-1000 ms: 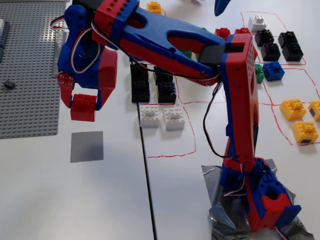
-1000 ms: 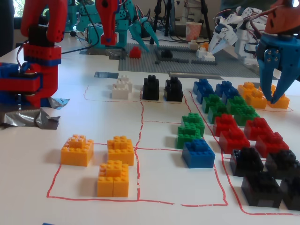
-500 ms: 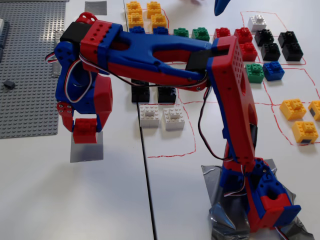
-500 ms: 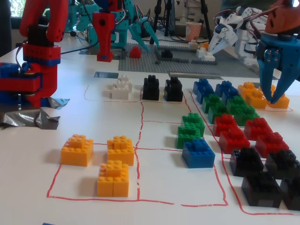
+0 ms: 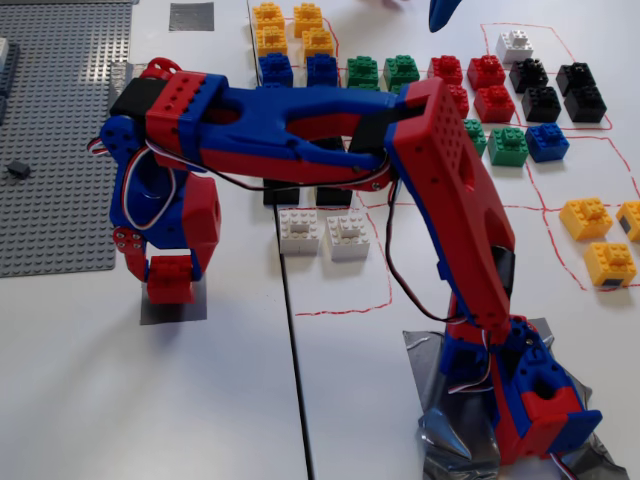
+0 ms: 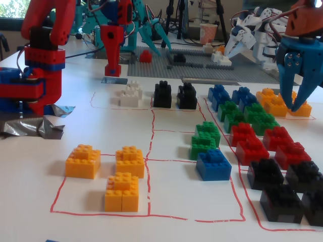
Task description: Grab the block and put it in the grey marker
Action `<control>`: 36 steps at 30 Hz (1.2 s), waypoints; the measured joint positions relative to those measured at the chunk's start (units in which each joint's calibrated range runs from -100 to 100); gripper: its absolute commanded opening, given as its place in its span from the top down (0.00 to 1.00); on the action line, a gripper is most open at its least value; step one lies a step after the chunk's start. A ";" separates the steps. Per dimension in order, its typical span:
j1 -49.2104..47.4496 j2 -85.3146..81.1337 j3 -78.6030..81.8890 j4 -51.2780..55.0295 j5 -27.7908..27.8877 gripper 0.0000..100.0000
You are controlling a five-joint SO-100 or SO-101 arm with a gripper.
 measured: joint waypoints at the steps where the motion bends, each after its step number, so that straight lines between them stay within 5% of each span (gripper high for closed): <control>1: 0.00 0.00 -0.36 0.00 0.00 0.92; 14: 0.00 0.00 -1.09 0.00 2.44 0.99; 20: 0.07 0.00 -1.09 0.00 4.10 0.95; 22: 0.22 0.00 -1.09 -0.65 4.59 0.84; 31: 2.20 0.00 -1.09 -1.05 4.74 0.70; 36: 2.56 0.00 0.27 -1.38 4.74 0.76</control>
